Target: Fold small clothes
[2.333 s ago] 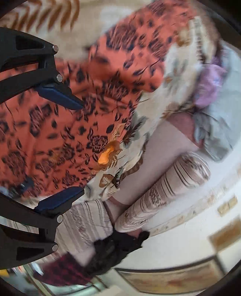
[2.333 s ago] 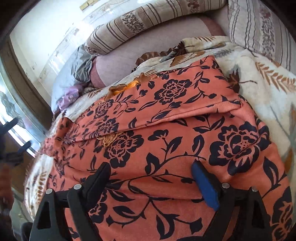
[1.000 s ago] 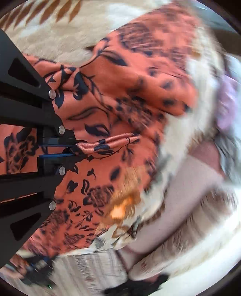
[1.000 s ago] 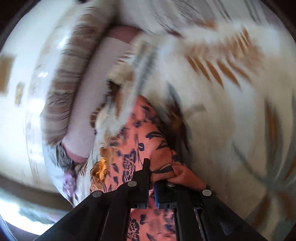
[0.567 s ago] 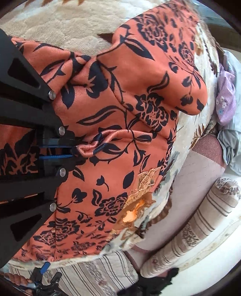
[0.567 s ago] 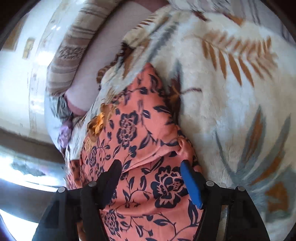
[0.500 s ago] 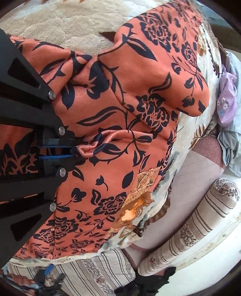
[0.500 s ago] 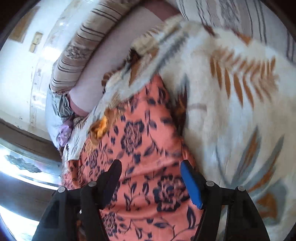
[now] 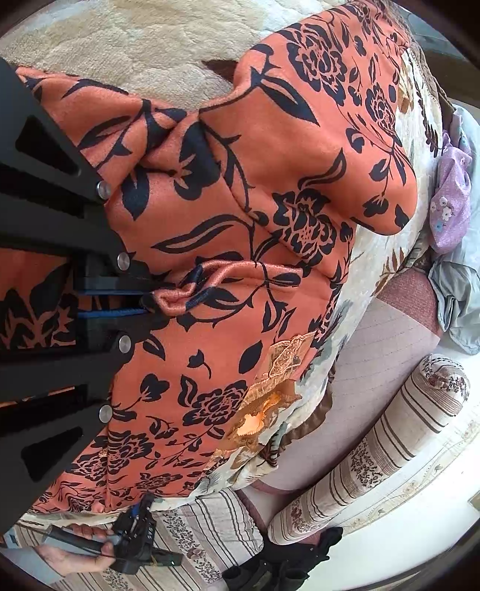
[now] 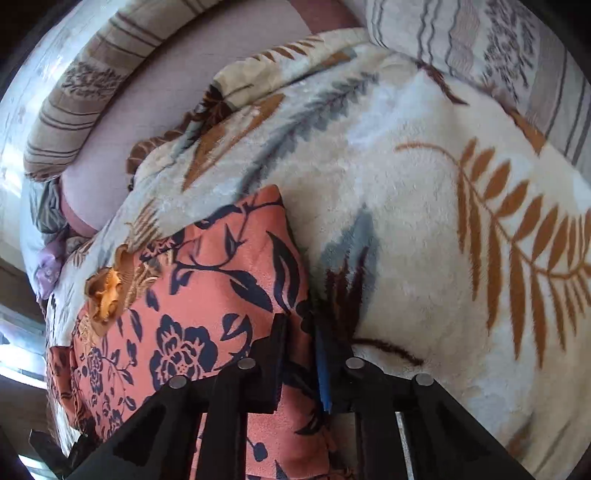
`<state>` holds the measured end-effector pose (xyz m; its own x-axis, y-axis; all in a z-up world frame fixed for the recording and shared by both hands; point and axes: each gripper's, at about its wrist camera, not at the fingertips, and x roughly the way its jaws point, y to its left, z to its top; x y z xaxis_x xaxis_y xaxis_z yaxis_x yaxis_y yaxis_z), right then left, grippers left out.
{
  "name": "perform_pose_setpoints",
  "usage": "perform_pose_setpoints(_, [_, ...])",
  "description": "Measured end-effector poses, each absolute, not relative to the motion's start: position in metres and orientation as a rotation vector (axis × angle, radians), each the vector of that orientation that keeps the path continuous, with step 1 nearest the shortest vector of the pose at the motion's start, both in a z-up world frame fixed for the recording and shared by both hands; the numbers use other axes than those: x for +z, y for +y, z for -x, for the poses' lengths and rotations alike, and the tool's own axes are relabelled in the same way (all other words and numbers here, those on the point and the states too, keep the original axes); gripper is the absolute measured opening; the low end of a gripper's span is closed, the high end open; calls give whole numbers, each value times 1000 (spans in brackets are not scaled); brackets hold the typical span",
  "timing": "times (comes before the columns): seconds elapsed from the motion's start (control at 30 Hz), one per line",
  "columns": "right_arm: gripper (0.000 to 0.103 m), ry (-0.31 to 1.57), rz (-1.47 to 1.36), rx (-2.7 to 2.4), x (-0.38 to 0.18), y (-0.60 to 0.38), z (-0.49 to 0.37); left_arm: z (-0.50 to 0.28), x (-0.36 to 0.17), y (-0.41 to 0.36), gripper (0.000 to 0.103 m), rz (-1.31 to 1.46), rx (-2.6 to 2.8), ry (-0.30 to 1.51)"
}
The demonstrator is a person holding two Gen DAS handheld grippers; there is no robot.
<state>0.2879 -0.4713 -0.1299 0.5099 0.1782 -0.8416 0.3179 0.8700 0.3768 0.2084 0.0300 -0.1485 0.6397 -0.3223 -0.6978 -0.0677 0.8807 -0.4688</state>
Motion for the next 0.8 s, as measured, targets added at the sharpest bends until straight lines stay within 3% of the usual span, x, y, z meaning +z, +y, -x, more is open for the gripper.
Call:
perform_pose_setpoints(0.13, [24,933,-549,-79,-99,-475,-291,-208,-149,31,8,486,-151,872])
perform_pose_setpoints(0.17, [46,936,-578,-70,-102,-477,-297,-208,-149,31,8,486,-151,871])
perform_pose_setpoints(0.2, [85,982,-593,-43,-112,-477,-308,-208,-149,31,8,486,-151,872])
perform_pose_setpoints(0.23, [84,1103,-537,-35,-130,-468,-323,-208,-149,31,8,485,-151,872])
perform_pose_setpoints(0.27, [73,1130,-453,-77,-136,-462,-327,-208,-149,31,8,482,-149,874])
perform_pose_setpoints(0.37, [71,1037,-448,-186,-110,-453,-317,-208,-147,30,8,473,-144,874])
perform_pose_setpoints(0.5, [72,879,-349,-46,-61,-404,-270,-209,-145,29,8,465,-140,873])
perform_pose_setpoints(0.7, [82,863,-389,105,-82,-332,-200,-211,-135,32,11,501,-171,923])
perform_pose_setpoints(0.73, [83,878,-375,75,-93,-326,-189,-211,-127,32,21,490,-186,966])
perform_pose_setpoints(0.77, [83,908,-358,57,-110,-319,-185,-208,-118,36,39,515,-212,989])
perform_pose_setpoints(0.8, [83,926,-320,49,-125,-313,-179,-200,-104,46,47,588,-256,971])
